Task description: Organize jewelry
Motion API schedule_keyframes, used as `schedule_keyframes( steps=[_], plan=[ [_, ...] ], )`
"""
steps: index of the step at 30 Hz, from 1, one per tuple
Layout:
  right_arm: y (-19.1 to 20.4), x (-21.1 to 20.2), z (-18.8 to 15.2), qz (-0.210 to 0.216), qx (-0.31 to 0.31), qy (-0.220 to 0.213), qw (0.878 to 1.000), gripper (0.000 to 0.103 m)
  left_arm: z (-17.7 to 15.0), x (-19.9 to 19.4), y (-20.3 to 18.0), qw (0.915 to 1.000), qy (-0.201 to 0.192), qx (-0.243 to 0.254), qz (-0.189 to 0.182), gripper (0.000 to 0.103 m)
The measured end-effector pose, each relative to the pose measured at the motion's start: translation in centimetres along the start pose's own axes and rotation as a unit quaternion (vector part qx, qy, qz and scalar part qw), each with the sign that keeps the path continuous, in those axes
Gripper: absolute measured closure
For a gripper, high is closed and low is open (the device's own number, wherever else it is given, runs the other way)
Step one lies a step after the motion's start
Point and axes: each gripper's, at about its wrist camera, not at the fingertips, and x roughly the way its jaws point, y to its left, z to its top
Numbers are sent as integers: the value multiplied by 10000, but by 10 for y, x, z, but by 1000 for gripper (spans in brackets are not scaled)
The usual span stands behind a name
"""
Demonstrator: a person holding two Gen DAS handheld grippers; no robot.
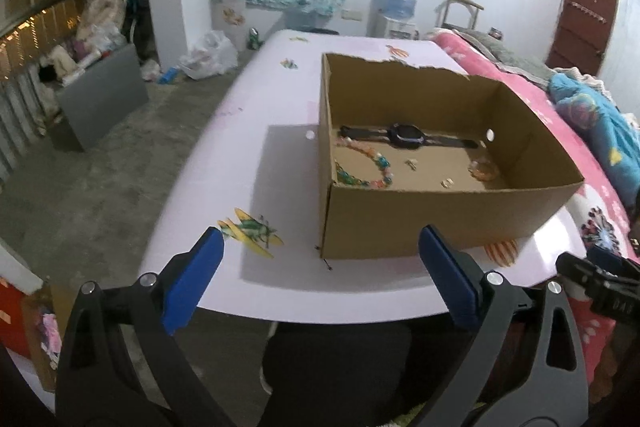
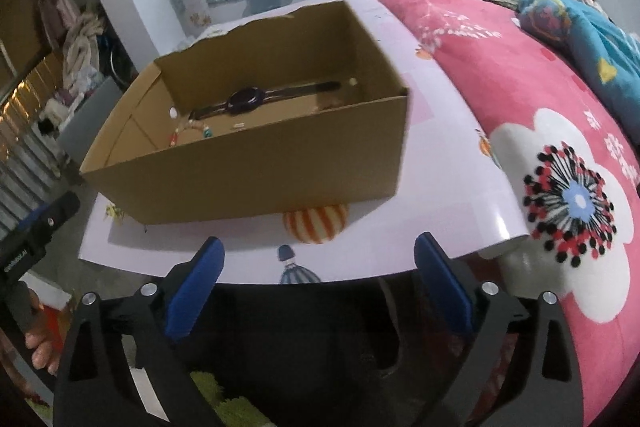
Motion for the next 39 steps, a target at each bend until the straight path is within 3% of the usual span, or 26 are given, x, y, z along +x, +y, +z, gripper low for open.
schedule_keyframes(
  steps=[4, 14, 24, 39],
  plan=[
    [16, 1, 2, -71, -157, -59, 9998, 8, 2, -5, -4, 9996, -96, 6, 264, 9],
    [25, 4, 8, -327, -101, 4, 9994, 7, -2, 5, -23, 9985, 397, 272, 244, 9],
    [31, 3, 9, -406, -213, -13, 9989, 7, -4, 11, -26, 9976, 655, 51, 205, 9],
    [32, 1, 11, -458, -232, -56, 9987, 7, -4, 10, -30, 9977, 645, 31, 201, 9]
  ],
)
